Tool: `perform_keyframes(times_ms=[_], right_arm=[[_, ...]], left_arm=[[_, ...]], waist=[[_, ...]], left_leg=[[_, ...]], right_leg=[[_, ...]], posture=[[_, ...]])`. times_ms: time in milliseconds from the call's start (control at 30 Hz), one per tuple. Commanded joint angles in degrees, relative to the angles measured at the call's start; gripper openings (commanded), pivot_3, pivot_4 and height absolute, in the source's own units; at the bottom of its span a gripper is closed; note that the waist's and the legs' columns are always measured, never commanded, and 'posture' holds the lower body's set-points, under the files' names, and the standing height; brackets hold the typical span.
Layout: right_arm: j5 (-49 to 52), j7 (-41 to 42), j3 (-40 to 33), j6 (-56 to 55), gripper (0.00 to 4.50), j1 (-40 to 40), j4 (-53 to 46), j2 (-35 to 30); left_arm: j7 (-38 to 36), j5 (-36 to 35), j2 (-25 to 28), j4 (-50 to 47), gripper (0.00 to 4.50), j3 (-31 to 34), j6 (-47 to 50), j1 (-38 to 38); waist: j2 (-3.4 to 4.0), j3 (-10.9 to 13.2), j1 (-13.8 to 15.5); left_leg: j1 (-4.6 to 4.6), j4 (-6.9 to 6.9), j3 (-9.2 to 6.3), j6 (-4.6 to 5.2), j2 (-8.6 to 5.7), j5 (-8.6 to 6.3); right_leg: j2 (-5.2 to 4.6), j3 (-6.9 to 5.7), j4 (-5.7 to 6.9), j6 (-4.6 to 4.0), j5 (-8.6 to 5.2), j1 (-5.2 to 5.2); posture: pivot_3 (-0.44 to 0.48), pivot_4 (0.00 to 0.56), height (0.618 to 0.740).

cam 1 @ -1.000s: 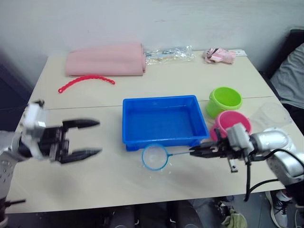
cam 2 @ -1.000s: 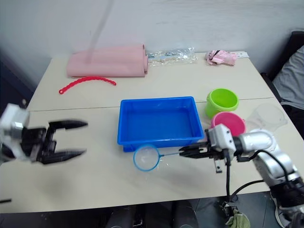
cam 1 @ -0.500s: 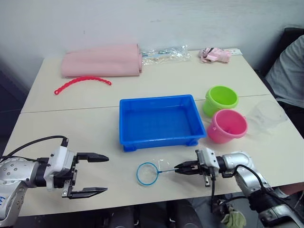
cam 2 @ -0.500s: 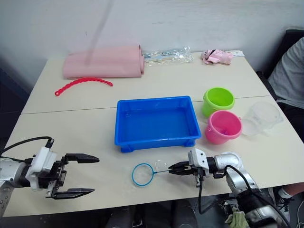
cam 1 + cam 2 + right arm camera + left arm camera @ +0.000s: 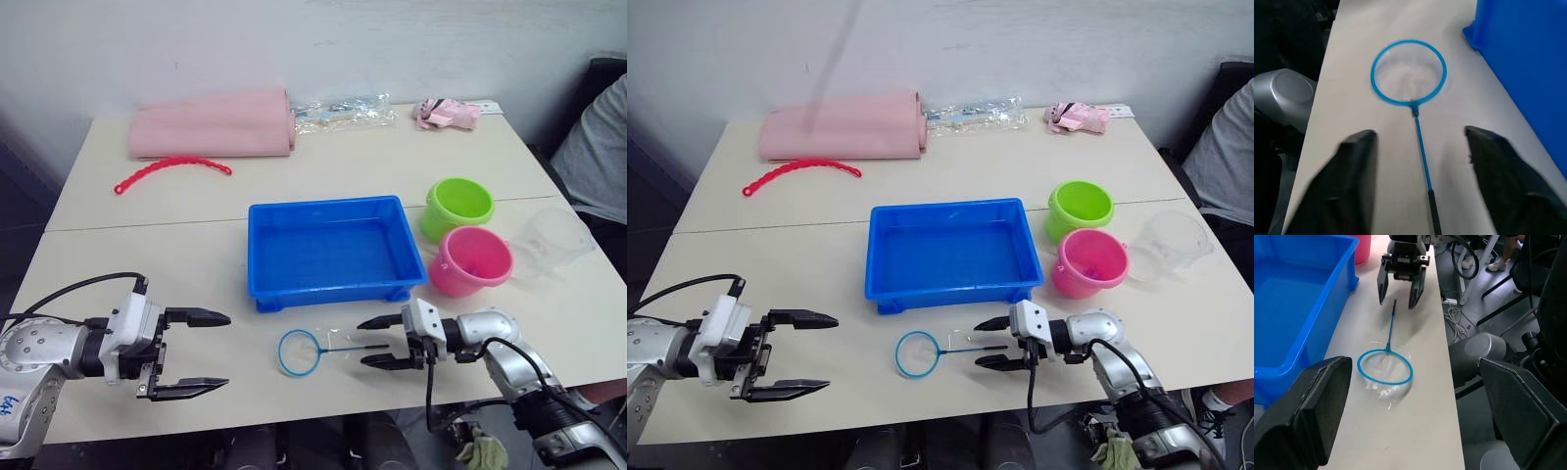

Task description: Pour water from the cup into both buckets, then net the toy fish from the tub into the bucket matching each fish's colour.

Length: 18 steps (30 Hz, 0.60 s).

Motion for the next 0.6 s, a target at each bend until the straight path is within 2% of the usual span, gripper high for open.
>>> perform_keyframes(times_ms=[33, 167, 300, 367, 467, 600], right_arm=[[3.35, -0.03, -4.32, 2.57, 4.46, 1.89, -6.56, -3.25], [8.74, -0.30, -11.99, 8.06, 4.46, 8.21, -17.06, -9.96], [15.08, 0.54, -24.99, 9.00, 4.46, 18.98, -24.07, -14.49], [15.72, 1.24, -30.34, 6.54, 4.46, 23.15, -24.04, -14.70], [15.91, 3.85, -36.98, 3.09, 4.46, 25.32, -18.56, -15.72], [14.57, 5.19, -39.22, -2.05, 4.46, 25.54, -15.19, -15.02]], left_arm=[[2.41, -1.25, -0.77, 0.07, 4.50, 1.32, 1.05, -0.09], [3.99, -0.05, -0.45, 1.38, 4.50, 4.80, 1.00, 3.15], [6.11, 3.60, -0.80, 6.36, 4.50, 9.92, -2.94, 6.49], [6.60, 5.24, -1.13, 8.70, 4.50, 11.50, -5.57, 7.62], [8.41, 9.15, -2.35, 11.55, 4.50, 12.35, -9.69, 10.88], [11.44, 12.23, -4.38, 12.93, 4.50, 12.31, -14.18, 12.02]], waist=[[0.00, 0.00, 0.00], [0.02, 0.01, 0.07], [-0.01, -0.01, 0.26], [-0.08, -0.05, 0.31], [-0.09, -0.05, 0.11], [-0.14, -0.08, 0.04]], left_leg=[[0.01, 0.00, 0.00, 0.00, 0.00, 0.00], [-0.01, -0.02, -0.01, 0.02, 0.02, -0.02], [-0.01, -0.06, -0.02, 0.03, 0.05, -0.10], [0.03, -0.10, -0.04, 0.01, 0.09, -0.18], [0.07, -0.08, 0.02, 0.13, 0.02, -0.26], [0.24, -0.08, 0.11, 0.24, 0.06, -0.43]], right_leg=[[0.00, 0.00, -0.01, 0.00, 0.00, 0.01], [-0.05, 0.00, -0.05, 0.00, 0.00, 0.00], [-0.10, -0.03, -0.20, 0.00, 0.00, 0.04], [-0.07, -0.06, -0.25, -0.01, 0.00, 0.11], [-0.06, -0.02, -0.24, 0.01, 0.01, 0.14], [-0.17, 0.09, -0.29, 0.03, 0.03, 0.22]], posture=[[0.000, 0.150, 0.740], [0.000, 0.150, 0.740], [0.000, 0.150, 0.740], [0.000, 0.150, 0.740], [0.000, 0.150, 0.740], [0.000, 0.150, 0.740]])
